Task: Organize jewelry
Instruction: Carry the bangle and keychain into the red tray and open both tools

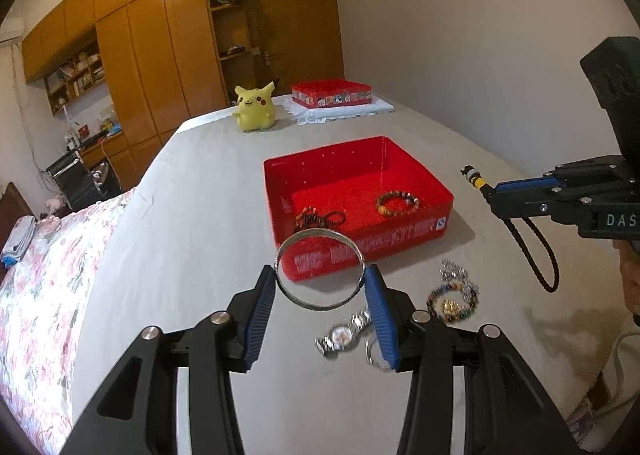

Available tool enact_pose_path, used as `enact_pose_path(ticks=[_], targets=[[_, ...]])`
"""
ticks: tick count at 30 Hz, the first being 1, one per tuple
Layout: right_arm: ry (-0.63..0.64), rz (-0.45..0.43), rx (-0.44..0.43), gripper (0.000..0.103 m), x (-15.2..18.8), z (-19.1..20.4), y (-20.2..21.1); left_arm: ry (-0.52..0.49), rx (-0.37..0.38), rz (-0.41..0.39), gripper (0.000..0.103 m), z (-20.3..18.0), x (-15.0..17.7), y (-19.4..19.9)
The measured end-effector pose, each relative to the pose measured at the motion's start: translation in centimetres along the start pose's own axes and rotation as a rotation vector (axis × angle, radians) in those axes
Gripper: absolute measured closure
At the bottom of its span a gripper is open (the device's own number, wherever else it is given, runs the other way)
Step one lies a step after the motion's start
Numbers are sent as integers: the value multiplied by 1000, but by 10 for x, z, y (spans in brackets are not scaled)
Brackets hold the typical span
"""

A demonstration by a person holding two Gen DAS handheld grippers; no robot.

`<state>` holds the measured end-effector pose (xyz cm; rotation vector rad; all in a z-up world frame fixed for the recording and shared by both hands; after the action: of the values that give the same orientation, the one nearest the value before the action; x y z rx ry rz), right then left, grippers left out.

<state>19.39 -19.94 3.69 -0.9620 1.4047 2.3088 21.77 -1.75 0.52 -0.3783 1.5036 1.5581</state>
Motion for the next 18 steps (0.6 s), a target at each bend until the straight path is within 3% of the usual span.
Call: enact_pose_path(ticks=[10, 18], targets=[[-34, 23, 26, 90, -58, -35, -30, -7, 63, 11, 57, 18, -45, -46], [-72, 72, 78, 90, -102, -69, -86, -10, 102, 63, 57, 21, -77, -109]])
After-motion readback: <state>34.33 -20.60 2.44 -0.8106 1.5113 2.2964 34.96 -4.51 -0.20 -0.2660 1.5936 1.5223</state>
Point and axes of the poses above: each gripper's, at about its wrist camera, not at the fingertips, and y roughly against the way its jaws point, z to its left, x to its underside, the point moved 2 cm from there along -y, roughly the way its jaws point, and after that the axes turned 8 degrees about -y, right-handed, at the moved point
